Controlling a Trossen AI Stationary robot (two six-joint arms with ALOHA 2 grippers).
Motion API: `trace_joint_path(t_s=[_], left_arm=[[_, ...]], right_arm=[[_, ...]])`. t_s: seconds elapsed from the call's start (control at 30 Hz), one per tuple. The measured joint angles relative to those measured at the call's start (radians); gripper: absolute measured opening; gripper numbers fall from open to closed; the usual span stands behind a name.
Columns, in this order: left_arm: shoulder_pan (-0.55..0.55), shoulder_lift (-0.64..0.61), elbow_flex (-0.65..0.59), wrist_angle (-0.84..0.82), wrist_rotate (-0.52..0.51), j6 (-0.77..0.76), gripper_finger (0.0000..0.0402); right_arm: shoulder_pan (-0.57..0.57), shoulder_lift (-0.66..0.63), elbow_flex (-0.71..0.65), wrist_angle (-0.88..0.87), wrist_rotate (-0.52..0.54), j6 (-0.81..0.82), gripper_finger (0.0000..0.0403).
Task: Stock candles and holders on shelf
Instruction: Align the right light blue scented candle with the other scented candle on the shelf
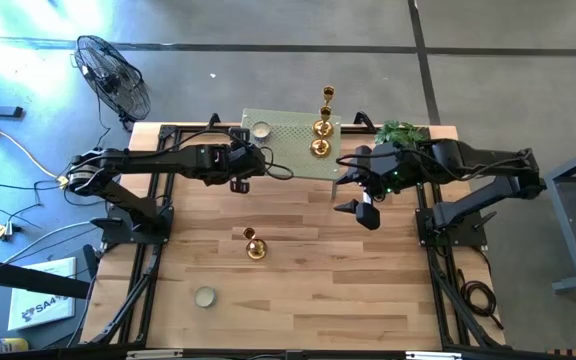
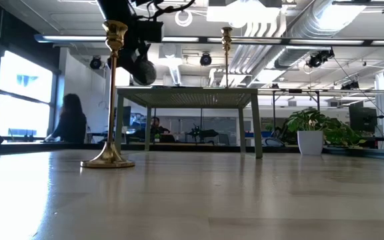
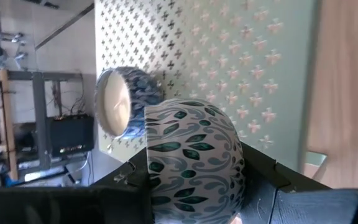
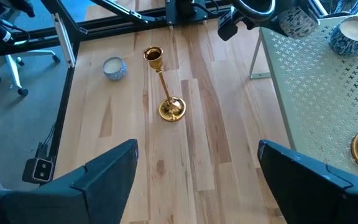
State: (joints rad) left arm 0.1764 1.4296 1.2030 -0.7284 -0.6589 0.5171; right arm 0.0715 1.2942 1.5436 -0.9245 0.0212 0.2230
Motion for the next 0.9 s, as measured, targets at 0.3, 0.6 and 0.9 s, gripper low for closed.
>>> trace_joint_path(t_s=[0.3, 0.6, 0.9], left_arm=[[0.0, 0.0, 0.0, -0.016, 0.046, -0.02, 0.015], [0.0, 0.0, 0.0, -0.025, 0.039, -0.026, 0.015], [0.0, 0.0, 0.0, -0.044, 0.043, -0.026, 0.0201]], right_arm=[[0.0, 0.0, 0.0, -0.003, 0.001, 0.0, 0.0325], [0.0, 0.001, 0.0, -0.015, 0.002, 0.0, 0.0325], [0.0, 0.001, -0.002, -0.025, 0.002, 0.0, 0.0325]])
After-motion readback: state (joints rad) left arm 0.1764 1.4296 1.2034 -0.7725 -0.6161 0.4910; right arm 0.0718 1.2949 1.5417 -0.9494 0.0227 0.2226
